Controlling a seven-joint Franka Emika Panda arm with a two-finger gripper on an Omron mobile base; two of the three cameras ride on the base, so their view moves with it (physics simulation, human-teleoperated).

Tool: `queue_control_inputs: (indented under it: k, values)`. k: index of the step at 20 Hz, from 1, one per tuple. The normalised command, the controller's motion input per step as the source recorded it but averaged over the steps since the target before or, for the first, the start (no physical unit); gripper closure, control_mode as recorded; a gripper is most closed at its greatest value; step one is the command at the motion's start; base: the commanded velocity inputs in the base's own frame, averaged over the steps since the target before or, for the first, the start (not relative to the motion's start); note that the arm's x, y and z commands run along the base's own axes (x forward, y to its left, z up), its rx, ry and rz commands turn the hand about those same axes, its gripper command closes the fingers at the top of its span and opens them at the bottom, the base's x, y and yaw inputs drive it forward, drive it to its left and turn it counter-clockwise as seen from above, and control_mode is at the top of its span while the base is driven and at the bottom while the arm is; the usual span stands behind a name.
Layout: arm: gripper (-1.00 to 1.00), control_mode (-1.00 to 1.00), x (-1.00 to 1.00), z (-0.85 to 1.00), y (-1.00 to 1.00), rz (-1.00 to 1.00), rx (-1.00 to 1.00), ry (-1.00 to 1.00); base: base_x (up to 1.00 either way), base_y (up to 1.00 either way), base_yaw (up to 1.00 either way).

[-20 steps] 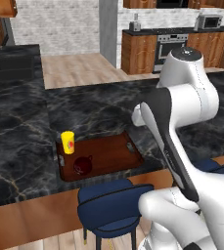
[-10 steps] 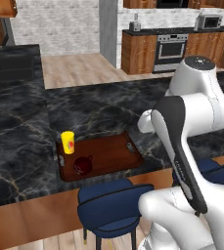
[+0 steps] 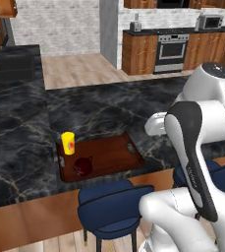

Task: There is a tray on the dining counter. Grab the cup, mug, and pitcher and place them on the tray. The pitcher may be placed next to the tray if it cannot fit the tray.

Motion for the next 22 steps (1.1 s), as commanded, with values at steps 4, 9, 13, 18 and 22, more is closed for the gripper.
queue_control_inputs:
  k: [4, 9, 13, 18, 22]
  values:
    - [-1.0, 1.0, 0.0, 0.0, 0.0, 0.0, 0.0, 0.0, -0.96, -0.66, -0.01]
    - [-1.0, 1.0, 0.0, 0.0, 0.0, 0.0, 0.0, 0.0, -0.86, -0.99, -0.02]
    - [-1.0, 1.0, 0.0, 0.0, 0.0, 0.0, 0.0, 0.0, -0.35, -1.0, -0.03]
    - [-1.0, 1.0, 0.0, 0.0, 0.0, 0.0, 0.0, 0.0, -0.01, -1.0, -0.13]
    - [-1.0, 1.0, 0.0, 0.0, 0.0, 0.0, 0.0, 0.0, 0.0, -1.0, -0.21]
